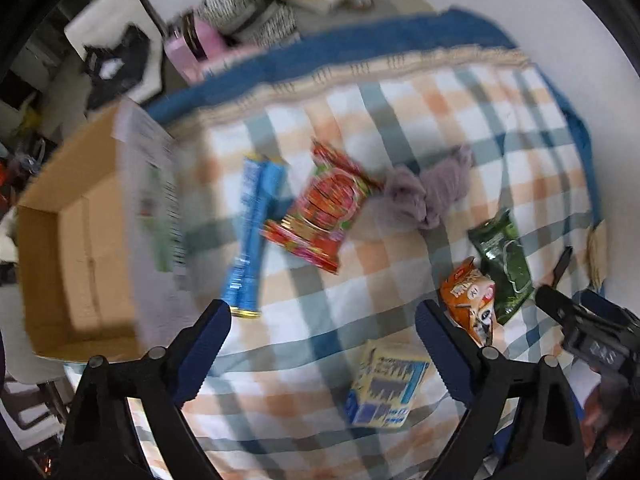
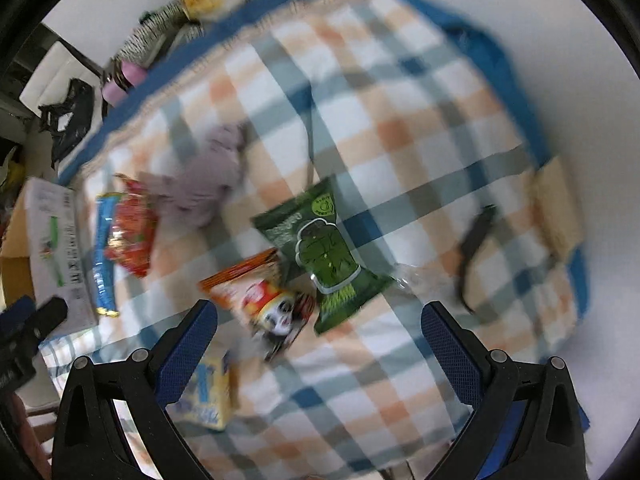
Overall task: Organize soft objects
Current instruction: 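Grasp the red snack bag with the left tool while the right tool grasps the green Deeyeo bag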
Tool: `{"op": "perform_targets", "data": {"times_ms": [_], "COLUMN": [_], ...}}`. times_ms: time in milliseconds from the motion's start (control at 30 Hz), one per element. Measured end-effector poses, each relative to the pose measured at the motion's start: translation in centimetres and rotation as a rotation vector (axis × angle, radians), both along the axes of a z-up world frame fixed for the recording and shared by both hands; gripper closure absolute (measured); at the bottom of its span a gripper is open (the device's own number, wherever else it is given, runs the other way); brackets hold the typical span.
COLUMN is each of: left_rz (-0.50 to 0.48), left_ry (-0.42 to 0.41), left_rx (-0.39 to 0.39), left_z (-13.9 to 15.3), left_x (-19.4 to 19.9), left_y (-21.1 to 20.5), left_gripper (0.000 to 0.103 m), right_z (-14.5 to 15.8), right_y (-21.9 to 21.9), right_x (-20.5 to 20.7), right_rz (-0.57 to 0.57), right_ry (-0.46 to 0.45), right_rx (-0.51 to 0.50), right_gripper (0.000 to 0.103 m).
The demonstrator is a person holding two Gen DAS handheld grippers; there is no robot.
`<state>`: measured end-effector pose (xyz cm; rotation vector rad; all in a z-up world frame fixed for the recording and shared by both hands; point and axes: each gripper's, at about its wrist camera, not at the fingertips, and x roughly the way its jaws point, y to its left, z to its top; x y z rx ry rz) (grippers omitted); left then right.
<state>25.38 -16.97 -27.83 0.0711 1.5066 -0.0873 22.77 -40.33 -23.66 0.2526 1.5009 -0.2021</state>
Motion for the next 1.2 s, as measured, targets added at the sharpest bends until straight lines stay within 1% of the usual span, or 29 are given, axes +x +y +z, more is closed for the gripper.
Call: {"op": "perform_targets", "data": {"times_ms": [67, 167, 267, 333, 367, 500, 567, 600, 633, 667, 700, 733, 767, 800, 833, 867, 900, 967, 1033, 1067, 1100, 1133, 1167, 1200], "left_rz": [0.002, 0.032, 0.025, -0.008, -0.033, -0.101, -0.116, -0.125, -0.137, -0.142, -0.143, -0.139, -0.135, -0.134, -0.131, -0.121, -0.121, -0.133, -0.136, -0.129, -0.122, -0.110, -0.096, -0.086], "left_ry": [0.045, 0.082, 0.078, 0.076, 0.085, 0.121, 0.127, 0.124, 0.120, 0.122, 0.122, 0.123, 0.124, 0.125, 0.130, 0.144, 0.155, 0.158, 0.156, 0.153, 0.158, 0.162, 0.162, 0.163], "left_rx": [0.008, 0.013, 0.032, 0.054, 0.069, 0.153, 0.164, 0.165, 0.162, 0.167, 0.163, 0.152, 0.150, 0.152, 0.151, 0.154, 0.156, 0.143, 0.144, 0.133, 0.114, 0.094, 0.079, 0.069], "left_z": [-2.5, -4.9, -6.2, -7.1, -7.8, -11.0, -12.3, -12.6, -12.9, -13.1, -13.2, -13.1, -13.0, -12.9, -12.7, -12.6, -12.4, -12.7, -13.2, -13.7, -14.1, -14.3, -14.3, -14.4], "left_x": [0.6, 1.7, 2.9, 3.8, 4.4, 6.0, 6.5, 6.5, 6.6, 6.6, 6.5, 6.3, 6.2, 6.0, 5.6, 4.8, 3.9, 2.6, 2.3, 2.7, 2.9, 3.0, 3.0, 2.8], "left_y": [-0.9, -0.9, -0.9, -1.4, -1.9, -3.2, -3.7, -3.8, -4.0, -4.1, -4.1, -4.1, -4.1, -4.2, -4.1, -4.1, -4.2, -4.6, -4.7, -4.7, -4.7, -4.6, -4.3, -4.2], "left_gripper": [0.009, 0.009, 0.009, 0.009, 0.009, 0.009, 0.009, 0.013, 0.030, 0.036, 0.045, 0.051, 0.052, 0.054, 0.056, 0.056, 0.056, 0.056, 0.055, 0.055, 0.055, 0.056, 0.056, 0.057], "right_z": [-2.8, -7.1, -9.9, -11.3, -12.2, -14.8, -15.6, -16.0, -16.5, -16.6, -17.1, -17.4, -17.8, -18.0, -18.2, -18.5, -18.5, -18.7, -20.0, -20.1, -20.8, -21.2, -21.8, -21.2], "right_y": [-0.8, -1.9, -2.1, -2.1, -2.0, -2.5, -2.5, -2.4, -2.2, -1.8, -1.6, -1.4, -1.2, -1.1, -1.0, -0.9, -0.6, 0.0, 0.1, 0.2, 0.3, 0.9, 1.1, 1.4], "right_x": [1.0, 2.4, 2.9, 3.0, 3.2, 3.3, 3.4, 3.5, 3.5, 3.6, 3.6, 3.5, 3.4, 3.2, 3.0, 2.7, 2.3, 1.8, 1.4, 1.5, 1.5, 2.4, 2.3, 2.6], "right_rz": [-0.009, -0.011, -0.008, 0.002, 0.013, -0.017, -0.015, -0.003, 0.011, 0.020, 0.036, 0.047, 0.055, 0.062, 0.063, 0.060, 0.055, 0.070, 0.080, 0.078, 0.078, 0.080, 0.077, 0.078], "right_ry": [0.045, 0.099, 0.136, 0.154, 0.164, 0.198, 0.204, 0.212, 0.220, 0.227, 0.237, 0.241, 0.242, 0.243, 0.245, 0.253, 0.258, 0.266, 0.259, 0.254, 0.255, 0.255, 0.254, 0.260], "right_rx": [0.025, 0.052, 0.070, 0.062, 0.075, 0.134, 0.123, 0.117, 0.104, 0.095, 0.080, 0.064, 0.040, 0.029, 0.032, 0.045, 0.060, 0.077, 0.070, 0.071, 0.068, 0.068, 0.066, 0.061], "right_gripper": [0.001, 0.002, 0.004, 0.007, 0.008, 0.008, 0.008, 0.008, 0.008, 0.009, 0.010, 0.015, 0.021, 0.025, 0.034, 0.046, 0.050, 0.051, 0.049, 0.047, 0.046, 0.044, 0.044, 0.044]}}
